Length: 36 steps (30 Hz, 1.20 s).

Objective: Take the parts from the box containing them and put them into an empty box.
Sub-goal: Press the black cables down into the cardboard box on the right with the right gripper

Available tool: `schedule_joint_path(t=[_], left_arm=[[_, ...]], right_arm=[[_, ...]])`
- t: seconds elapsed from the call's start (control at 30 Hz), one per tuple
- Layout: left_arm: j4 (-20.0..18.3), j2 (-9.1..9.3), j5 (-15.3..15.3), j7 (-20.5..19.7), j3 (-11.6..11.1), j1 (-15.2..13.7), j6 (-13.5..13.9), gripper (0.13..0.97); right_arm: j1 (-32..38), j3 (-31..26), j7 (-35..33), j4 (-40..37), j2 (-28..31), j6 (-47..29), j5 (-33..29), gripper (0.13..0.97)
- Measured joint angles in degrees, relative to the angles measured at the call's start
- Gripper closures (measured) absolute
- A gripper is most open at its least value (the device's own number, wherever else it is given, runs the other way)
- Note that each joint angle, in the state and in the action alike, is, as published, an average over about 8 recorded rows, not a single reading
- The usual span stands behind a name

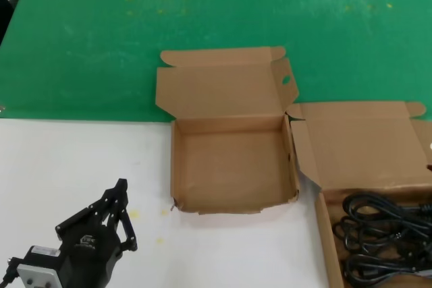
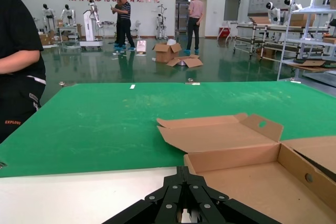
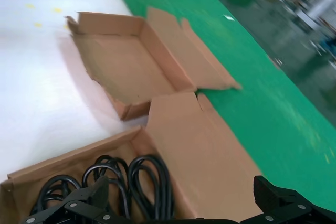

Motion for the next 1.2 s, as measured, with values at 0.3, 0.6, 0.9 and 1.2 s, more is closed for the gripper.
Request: schedule_joint_path(t=[0.3, 0.6, 0.9, 1.2], left_arm=[[0.0, 0.00, 0.0, 0.0, 0.0, 0.0, 0.0, 0.962], [0.0, 0.00, 0.0, 0.0, 0.0, 0.0, 0.0, 0.963], [0.0, 0.00, 0.0, 0.0, 0.0, 0.0, 0.0, 0.963], [0.0, 0.00, 0.0, 0.0, 0.0, 0.0, 0.0, 0.963]], right_arm=[[9.4, -2.3, 18.0, -8.9, -4.0, -17.5, -25.2, 0.129], [15.4, -2.4, 35.4, -15.1, -10.0, -31.1, -49.9, 0.129], [16.0, 2.8, 47.6, -18.1, -15.8, -39.4, -70.9, 0.136], [12.3, 13.0, 48.7, -20.1, -20.7, -46.3, -79.9, 0.157]])
